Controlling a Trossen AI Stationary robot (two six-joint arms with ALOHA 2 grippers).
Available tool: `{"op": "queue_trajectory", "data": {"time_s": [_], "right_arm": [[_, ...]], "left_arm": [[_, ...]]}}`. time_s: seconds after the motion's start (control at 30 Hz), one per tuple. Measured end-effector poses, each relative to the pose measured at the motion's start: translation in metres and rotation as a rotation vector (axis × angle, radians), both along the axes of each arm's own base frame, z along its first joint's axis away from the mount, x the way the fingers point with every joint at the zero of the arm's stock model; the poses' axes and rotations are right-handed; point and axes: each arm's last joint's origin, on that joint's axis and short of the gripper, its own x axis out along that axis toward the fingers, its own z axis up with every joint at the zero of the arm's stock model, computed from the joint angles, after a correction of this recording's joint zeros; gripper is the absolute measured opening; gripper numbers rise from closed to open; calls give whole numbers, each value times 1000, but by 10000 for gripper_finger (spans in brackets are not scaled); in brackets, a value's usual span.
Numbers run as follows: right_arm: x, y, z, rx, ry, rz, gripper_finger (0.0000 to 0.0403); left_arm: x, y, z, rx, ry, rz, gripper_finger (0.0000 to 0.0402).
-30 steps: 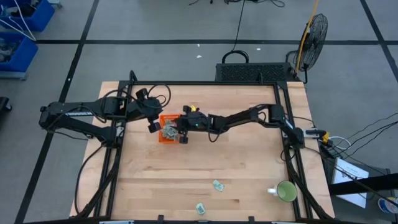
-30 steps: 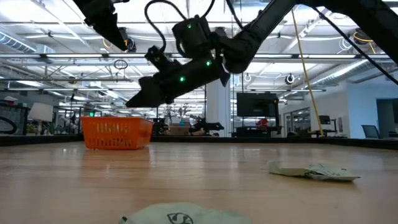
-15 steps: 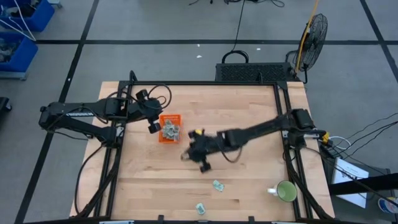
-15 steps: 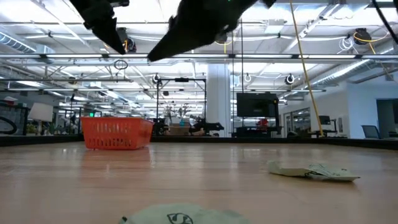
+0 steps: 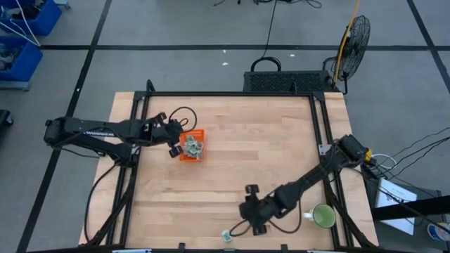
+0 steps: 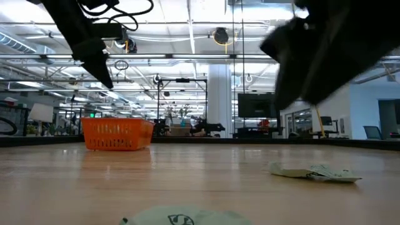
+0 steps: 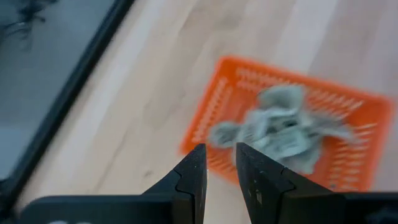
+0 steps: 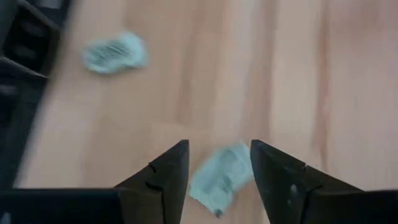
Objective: Pick and place Stevia / Truvia into bins
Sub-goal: Put the right green stevia packet into the orange bin
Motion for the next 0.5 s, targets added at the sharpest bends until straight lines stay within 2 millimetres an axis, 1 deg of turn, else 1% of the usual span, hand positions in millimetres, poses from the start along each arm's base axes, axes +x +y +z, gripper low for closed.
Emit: {"op": "queue_trajectory", "data": {"time_s": [0.07,0.13,0.27,0.4,0.5], "right_arm": [[-6,-3,-11,-1,12,-71,165],[-10,-6,-22,45,5,-121,163],[-23,-11,-49,128,-34,-149,161],[-34,-18,-63,158,-66,-162,160],[-41,-24,-72,146,-81,-165,158]], "left_arm": [[4,-3,-1,-31,-42,-29,93],[8,-7,0,-54,-89,-66,93],[14,-14,5,-33,-150,-140,93],[18,-17,9,-18,-194,-185,93],[19,-18,9,-31,-199,-216,93]]}}
